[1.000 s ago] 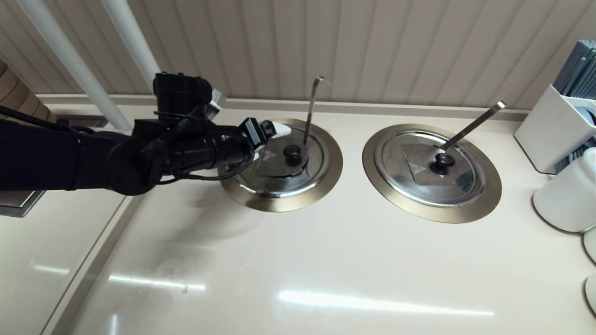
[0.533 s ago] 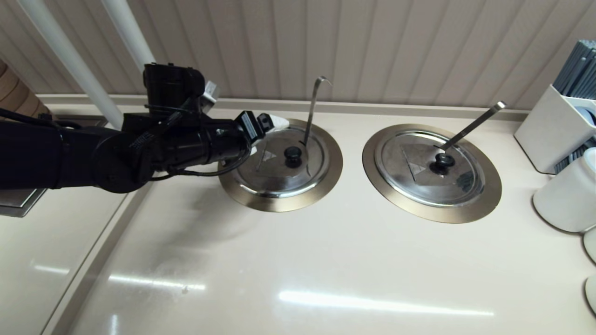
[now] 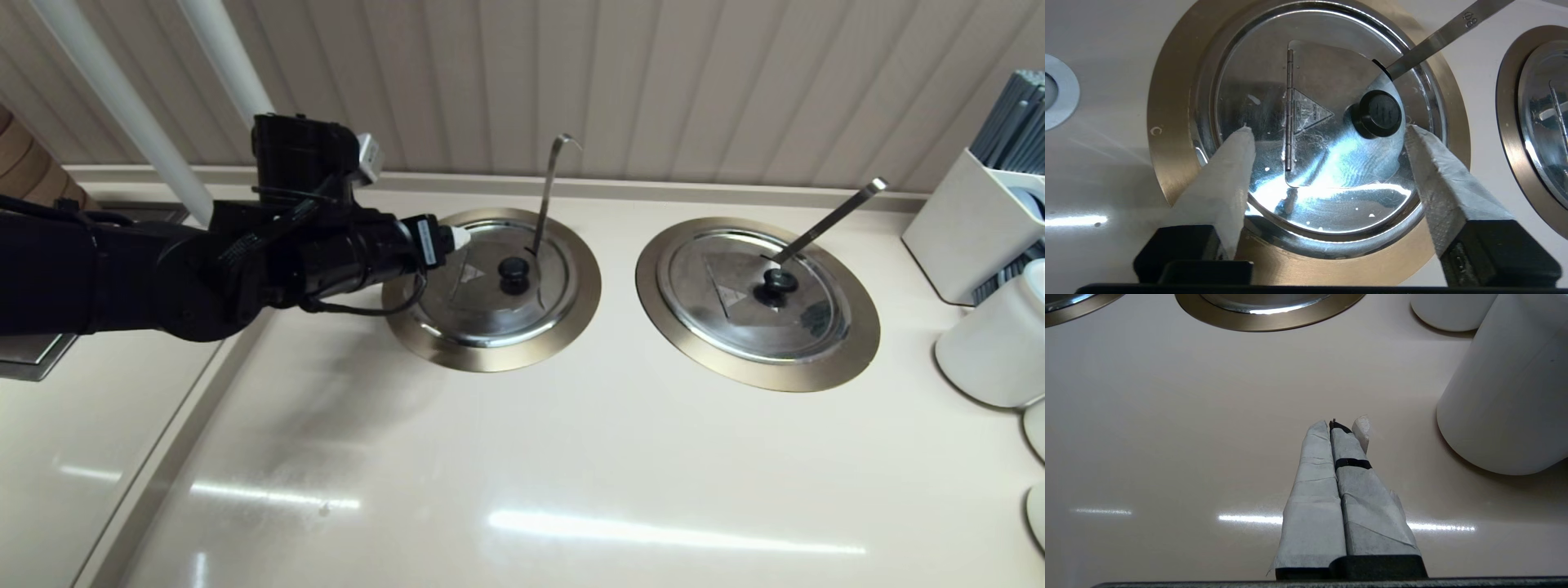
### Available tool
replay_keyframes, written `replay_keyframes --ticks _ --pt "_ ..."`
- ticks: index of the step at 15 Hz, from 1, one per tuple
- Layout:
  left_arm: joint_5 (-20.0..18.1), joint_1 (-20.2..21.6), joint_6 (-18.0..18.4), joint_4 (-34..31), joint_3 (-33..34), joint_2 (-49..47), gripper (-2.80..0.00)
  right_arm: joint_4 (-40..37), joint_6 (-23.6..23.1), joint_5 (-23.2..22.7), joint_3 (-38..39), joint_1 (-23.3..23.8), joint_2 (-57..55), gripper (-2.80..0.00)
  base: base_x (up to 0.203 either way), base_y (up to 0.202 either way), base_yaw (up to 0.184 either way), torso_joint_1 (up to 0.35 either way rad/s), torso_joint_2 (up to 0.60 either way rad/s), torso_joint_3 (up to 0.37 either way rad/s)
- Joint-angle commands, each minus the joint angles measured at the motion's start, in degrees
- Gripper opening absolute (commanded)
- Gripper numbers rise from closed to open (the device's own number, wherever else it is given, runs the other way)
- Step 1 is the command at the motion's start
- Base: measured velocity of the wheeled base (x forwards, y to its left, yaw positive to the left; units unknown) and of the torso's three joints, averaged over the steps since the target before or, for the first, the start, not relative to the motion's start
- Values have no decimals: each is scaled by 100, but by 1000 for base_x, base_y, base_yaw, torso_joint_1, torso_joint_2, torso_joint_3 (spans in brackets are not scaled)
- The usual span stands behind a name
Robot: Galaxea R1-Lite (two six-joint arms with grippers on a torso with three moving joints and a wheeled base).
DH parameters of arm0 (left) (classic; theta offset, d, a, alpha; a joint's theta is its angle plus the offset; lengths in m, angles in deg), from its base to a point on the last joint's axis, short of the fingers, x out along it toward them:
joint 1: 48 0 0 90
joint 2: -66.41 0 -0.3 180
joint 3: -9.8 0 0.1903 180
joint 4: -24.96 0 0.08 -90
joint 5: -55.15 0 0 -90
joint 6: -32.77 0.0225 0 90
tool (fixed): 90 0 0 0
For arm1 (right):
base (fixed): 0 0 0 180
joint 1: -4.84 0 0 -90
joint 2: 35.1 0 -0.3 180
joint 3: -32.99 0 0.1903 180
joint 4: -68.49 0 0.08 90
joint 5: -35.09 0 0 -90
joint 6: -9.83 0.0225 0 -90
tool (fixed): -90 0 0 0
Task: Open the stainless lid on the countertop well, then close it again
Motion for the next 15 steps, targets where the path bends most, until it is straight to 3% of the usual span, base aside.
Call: replay_keyframes --ticks 1,6,10,12,15 --pt "47 -10 105 -5 55 237 -280 2 0 0 26 0 0 -280 0 0 0 0 0 0" --pt "77 1 652 -430 353 1215 -280 2 0 0 26 0 0 -280 0 0 0 0 0 0" --pt "118 34 1042 -794 1407 3325 -280 2 0 0 26 0 0 -280 0 0 0 0 0 0" --pt "331 268 1167 -1436 1909 4649 -280 2 0 0 26 0 0 -280 0 0 0 0 0 0" --pt "1029 678 1371 -3204 2189 6587 -280 2 0 0 26 0 0 -280 0 0 0 0 0 0"
